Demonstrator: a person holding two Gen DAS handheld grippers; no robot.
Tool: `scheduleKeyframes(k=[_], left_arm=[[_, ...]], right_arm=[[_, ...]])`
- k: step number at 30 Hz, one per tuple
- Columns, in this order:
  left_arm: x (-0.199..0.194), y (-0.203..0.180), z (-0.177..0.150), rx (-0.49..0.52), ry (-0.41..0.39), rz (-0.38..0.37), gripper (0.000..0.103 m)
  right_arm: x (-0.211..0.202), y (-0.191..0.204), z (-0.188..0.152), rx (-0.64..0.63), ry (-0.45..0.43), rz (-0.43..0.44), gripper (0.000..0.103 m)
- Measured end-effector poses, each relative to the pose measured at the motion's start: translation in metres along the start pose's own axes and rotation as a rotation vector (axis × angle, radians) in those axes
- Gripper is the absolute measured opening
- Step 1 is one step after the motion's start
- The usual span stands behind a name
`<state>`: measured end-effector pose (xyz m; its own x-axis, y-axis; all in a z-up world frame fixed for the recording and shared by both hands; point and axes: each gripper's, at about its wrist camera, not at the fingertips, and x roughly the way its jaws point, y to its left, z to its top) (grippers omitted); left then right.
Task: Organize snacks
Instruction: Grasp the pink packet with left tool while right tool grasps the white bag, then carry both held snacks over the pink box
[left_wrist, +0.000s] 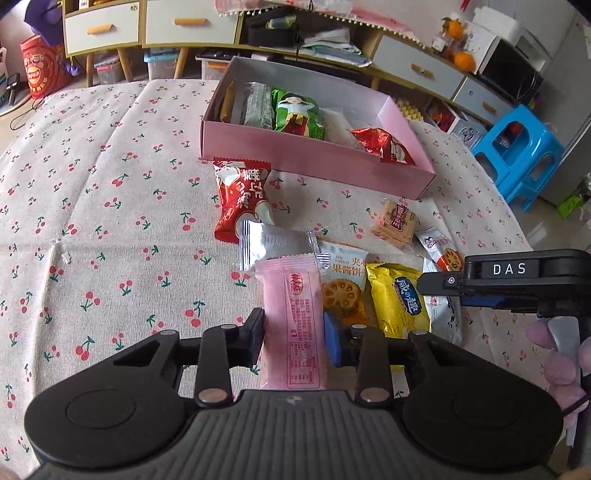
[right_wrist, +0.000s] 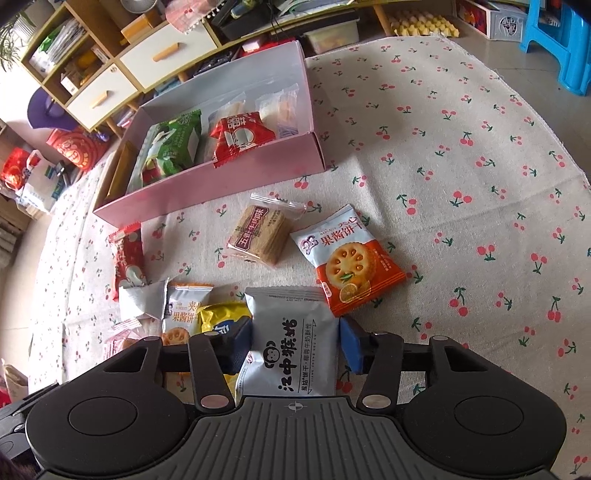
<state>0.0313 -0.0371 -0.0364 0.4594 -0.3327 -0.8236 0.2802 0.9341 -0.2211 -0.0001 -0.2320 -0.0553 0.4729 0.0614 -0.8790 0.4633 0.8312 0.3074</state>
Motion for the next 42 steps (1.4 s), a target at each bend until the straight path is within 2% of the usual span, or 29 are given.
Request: scheduleKeyframes(k=[8,14,20,34,42], left_arm=[[-0.004,0.005,0.006,-0.020,-0.011,-0.009,0.031],[-0.004,0.010,0.012,-0.037,0.008,-0.038,0.031],[-0.008,0.015,0.022,-0.062,-0.010,-0.043,0.031],[-0.002,0.028,0.066,-0.143,-0.059,-0.047,0.031],[0.013,0.023,0.094,-0.119,-0.101,-0.039,0.031]], right_arm=[[-0.007,-0.004,0.005,0.029,-0.015,0.019,0.048],[-0.019,-0.005,0.010,0.051,-0.035,0.056,0.048],[-0.030,-0.007,0.018,0.096,-0.061,0.092,0.048],[-0.036,0.009,0.060,0.171,-0.158,0.146,0.048],[-0.019,0.015,0.080,0.236,-0.164,0.176,0.048]])
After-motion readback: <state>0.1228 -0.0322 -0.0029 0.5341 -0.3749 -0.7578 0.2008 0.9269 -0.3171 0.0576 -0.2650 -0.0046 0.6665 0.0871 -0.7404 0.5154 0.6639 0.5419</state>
